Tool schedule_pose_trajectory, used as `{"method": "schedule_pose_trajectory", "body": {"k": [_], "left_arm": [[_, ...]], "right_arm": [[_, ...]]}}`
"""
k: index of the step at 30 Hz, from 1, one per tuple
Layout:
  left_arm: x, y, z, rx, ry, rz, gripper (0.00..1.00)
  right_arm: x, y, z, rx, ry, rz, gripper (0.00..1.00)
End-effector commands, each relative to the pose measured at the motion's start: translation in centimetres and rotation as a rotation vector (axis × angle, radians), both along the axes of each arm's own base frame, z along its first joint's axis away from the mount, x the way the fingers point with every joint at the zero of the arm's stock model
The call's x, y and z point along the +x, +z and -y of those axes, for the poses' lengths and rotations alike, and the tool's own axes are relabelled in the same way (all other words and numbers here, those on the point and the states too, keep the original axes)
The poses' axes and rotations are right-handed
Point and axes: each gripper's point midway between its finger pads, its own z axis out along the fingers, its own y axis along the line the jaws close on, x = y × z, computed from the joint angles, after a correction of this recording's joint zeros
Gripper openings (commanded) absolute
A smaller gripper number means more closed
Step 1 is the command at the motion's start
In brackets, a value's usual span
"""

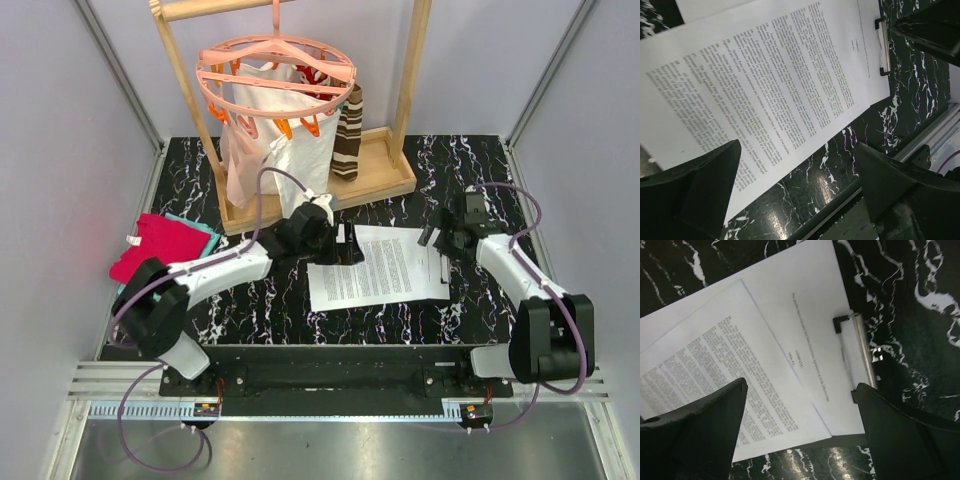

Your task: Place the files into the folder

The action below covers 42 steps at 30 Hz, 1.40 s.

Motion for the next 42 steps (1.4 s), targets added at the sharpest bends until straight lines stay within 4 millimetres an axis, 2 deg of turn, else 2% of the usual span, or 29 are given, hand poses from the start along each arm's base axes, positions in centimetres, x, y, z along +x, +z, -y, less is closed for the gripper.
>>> {"method": "schedule_pose_trajectory", "body": {"k": [1, 3, 4, 5, 6, 7, 12, 14, 15, 21, 25, 31, 36, 42], "left_arm": [[0.4, 1.2, -4.3, 0.120, 0.087, 0.095, 0.99], [0.5, 0.5, -6.3, 0.175, 0.144, 0.116, 0.99], [0.2, -0.7, -7.0, 0.202, 0.150, 0.106, 0.99], [0.2, -1.0, -7.4, 0.215, 0.161, 0.107, 0.99], [0.2, -1.5, -7.6, 0.224, 0.164, 0.101, 0.99], [0.1, -1.9, -7.7, 0.232, 0.165, 0.094, 0.99], [0.2, -3.6, -7.6, 0.241, 0.182, 0.064, 0.99], [0.3, -4.3, -7.8, 0.251, 0.195, 0.062, 0.99], [0.5, -4.7, -7.7, 0.255, 0.198, 0.060, 0.99], [1.7, -6.8, -6.6, 0.274, 0.220, 0.020, 0.99], [2.0, -8.1, -6.5, 0.294, 0.242, -0.001, 0.99], [2.0, -8.6, -5.7, 0.259, 0.238, -0.018, 0.99], [1.5, -9.1, -6.9, 0.275, 0.262, -0.010, 0.99], [1.1, -8.1, -8.2, 0.280, 0.282, 0.024, 0.98]], "right_arm": [[2.3, 0.3, 1.7, -0.114, 0.058, -0.034, 1.00], [3.2, -0.2, 2.2, -0.143, 0.078, -0.067, 1.00], [3.6, -0.4, 2.5, -0.159, 0.078, -0.077, 1.00], [4.3, -0.2, 2.9, -0.167, 0.081, -0.076, 1.00], [4.2, -1.4, 3.2, -0.169, 0.085, -0.123, 1.00], [4.3, -1.7, 3.5, -0.170, 0.089, -0.141, 1.00], [5.1, -3.1, 4.5, -0.173, 0.145, -0.179, 1.00], [5.3, -3.6, 3.8, -0.146, 0.202, -0.181, 1.00], [5.5, -3.7, 4.1, -0.109, 0.207, -0.175, 0.99], [6.5, -4.5, 3.0, -0.055, 0.311, -0.147, 0.97], [6.6, -5.2, 3.3, -0.072, 0.326, -0.159, 0.97], [6.2, -6.5, 0.3, 0.099, 0.385, -0.175, 0.92], [5.6, -6.1, -1.7, 0.175, 0.435, -0.163, 0.88], [4.2, -6.8, -4.1, 0.160, 0.500, -0.201, 0.84]]}}
